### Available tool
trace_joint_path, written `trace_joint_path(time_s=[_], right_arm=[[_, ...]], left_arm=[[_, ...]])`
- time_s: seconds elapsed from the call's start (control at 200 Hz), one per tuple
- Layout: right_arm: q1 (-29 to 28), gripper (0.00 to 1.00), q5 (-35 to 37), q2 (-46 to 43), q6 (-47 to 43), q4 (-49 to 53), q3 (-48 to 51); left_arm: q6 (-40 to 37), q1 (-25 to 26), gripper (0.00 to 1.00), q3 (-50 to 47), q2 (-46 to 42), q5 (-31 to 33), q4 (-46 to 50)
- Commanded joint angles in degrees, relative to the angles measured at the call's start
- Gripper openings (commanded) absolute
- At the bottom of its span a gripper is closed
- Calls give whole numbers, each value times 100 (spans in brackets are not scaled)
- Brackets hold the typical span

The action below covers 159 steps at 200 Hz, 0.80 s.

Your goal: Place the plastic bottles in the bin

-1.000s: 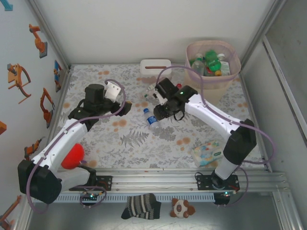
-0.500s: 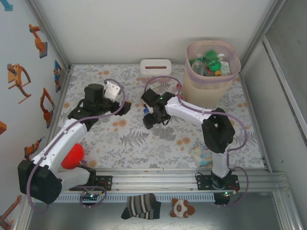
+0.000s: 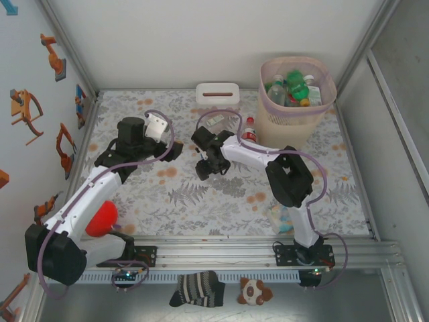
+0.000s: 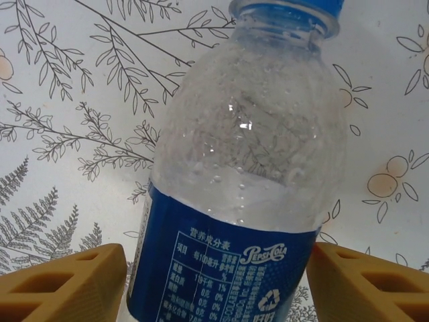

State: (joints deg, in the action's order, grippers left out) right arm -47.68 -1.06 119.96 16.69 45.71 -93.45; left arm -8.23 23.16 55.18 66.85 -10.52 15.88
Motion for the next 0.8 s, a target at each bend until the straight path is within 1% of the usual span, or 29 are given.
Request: trace_joint_path(time_s=[0.0, 0.17, 0.29, 0.791], right_arm=[[-38, 67, -60, 83, 44, 17, -123], [-38, 59, -35, 33, 62, 12, -61], [-37, 55, -44, -58, 78, 16, -78], [-32, 50, 15, -931, 73, 360, -450]], left_arm=[[69, -31, 89, 142, 19, -125, -98], [93, -32, 89, 159, 48, -172, -86], [93, -31, 89, 156, 48, -183, -81], [93, -36, 89, 169, 15, -180, -76]])
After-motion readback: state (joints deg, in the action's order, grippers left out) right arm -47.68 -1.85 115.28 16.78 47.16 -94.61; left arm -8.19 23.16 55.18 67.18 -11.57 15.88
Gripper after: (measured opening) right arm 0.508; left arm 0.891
